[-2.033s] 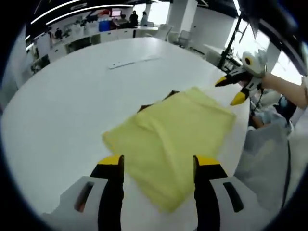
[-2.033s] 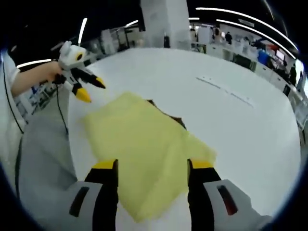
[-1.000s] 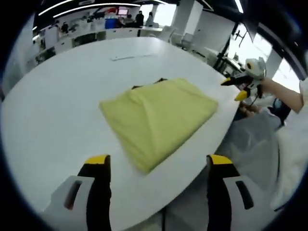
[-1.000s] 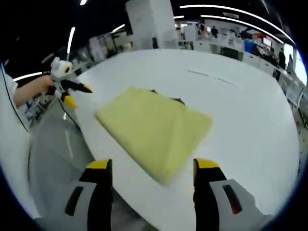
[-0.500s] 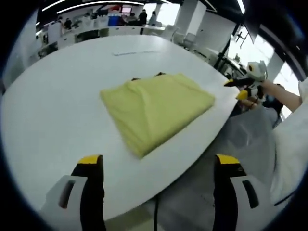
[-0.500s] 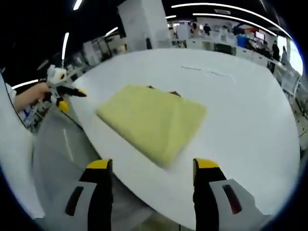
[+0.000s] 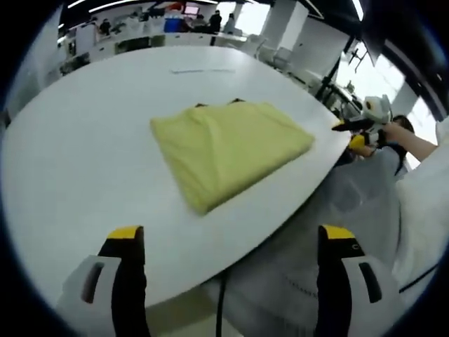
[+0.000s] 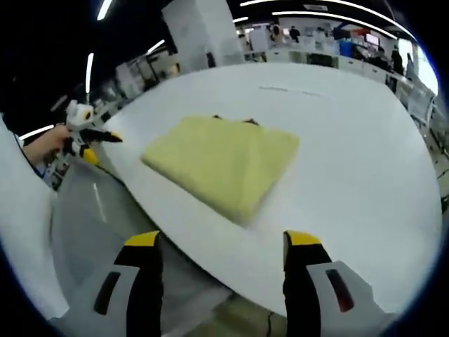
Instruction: Fold the garment on the visible template until the final outline fits inside the template.
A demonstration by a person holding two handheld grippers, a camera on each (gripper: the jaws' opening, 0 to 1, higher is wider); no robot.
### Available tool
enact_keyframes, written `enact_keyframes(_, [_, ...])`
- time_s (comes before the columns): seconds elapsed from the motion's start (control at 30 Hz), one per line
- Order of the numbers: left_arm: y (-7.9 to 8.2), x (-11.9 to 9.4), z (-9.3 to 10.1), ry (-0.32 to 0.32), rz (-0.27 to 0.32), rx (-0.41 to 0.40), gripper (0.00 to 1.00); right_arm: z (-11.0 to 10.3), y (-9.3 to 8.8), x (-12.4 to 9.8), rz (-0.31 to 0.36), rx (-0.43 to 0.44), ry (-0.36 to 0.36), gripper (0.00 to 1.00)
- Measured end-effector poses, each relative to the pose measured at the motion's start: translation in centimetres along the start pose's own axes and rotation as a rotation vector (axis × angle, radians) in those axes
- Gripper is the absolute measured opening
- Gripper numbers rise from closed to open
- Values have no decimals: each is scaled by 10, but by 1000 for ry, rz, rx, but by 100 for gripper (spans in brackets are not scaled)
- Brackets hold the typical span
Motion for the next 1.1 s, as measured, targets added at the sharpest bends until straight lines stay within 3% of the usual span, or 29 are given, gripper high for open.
enact_keyframes(0.57, [3, 6, -4, -2, -11, -11, 99, 2, 2, 9, -15, -4, 14, 67])
enact_keyframes(0.83, [2, 11, -9, -12, -3, -41, 93, 6, 8, 14, 1, -8, 14, 59])
enact_keyframes(1.1, [-2, 17, -12, -17, -11, -53, 87, 7, 4, 24, -7, 2, 28, 56])
Point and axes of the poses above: the point that each gripper's makers call its tool centre point, and the gripper's own axes: x roughly forward along the fingers, z roughly to its right, y roughly out of its top, the point moved 1 cm from there along -x, roughly backward along the fingers, and after that the axes turned 11 degrees about x, right-handed, at the moved point
